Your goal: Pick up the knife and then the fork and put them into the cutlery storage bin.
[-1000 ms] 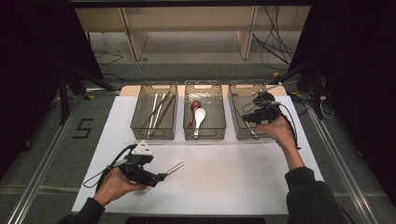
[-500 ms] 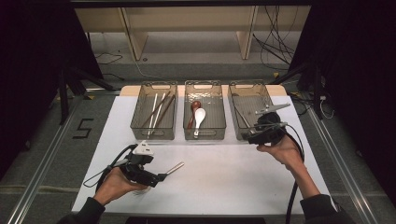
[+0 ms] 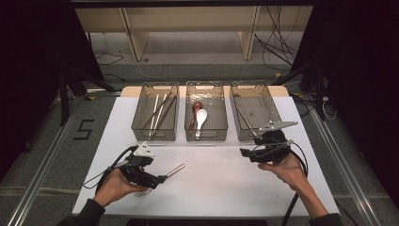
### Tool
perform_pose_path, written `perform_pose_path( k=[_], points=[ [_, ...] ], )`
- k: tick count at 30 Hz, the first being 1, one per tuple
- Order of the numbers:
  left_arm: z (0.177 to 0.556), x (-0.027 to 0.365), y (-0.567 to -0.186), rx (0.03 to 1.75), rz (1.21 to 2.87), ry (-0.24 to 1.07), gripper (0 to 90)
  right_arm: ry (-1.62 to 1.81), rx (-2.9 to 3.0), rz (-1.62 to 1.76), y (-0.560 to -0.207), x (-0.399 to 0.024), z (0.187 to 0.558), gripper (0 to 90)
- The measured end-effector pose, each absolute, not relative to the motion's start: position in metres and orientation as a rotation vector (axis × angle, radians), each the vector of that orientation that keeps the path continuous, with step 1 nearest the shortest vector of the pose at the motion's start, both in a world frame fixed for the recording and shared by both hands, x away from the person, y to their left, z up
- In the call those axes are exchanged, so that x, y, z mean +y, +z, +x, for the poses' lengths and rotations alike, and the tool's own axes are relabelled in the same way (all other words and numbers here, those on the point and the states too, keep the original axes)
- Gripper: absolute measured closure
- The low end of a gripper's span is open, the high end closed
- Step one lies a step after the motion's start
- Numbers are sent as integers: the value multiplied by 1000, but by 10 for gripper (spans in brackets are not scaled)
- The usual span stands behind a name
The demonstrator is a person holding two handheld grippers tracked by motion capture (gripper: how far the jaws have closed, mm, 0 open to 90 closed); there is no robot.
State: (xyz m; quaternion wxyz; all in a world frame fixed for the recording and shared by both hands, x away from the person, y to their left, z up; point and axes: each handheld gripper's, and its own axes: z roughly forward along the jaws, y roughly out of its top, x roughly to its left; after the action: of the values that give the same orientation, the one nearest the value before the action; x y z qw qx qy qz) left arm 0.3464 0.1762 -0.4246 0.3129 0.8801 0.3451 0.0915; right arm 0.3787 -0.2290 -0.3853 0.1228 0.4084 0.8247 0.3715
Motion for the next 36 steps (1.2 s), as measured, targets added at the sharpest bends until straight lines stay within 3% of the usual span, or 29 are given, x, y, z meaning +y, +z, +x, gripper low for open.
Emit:
perform_pose_path(
  k=[23, 36],
  points=[
    [351, 172, -442, 919, 2513, 202, 217, 1070, 2507, 1091, -401, -206, 342, 291],
    [356, 165, -449, 891, 2572, 167, 335, 1069, 2520, 1089, -402, -204, 340, 290]
  ],
)
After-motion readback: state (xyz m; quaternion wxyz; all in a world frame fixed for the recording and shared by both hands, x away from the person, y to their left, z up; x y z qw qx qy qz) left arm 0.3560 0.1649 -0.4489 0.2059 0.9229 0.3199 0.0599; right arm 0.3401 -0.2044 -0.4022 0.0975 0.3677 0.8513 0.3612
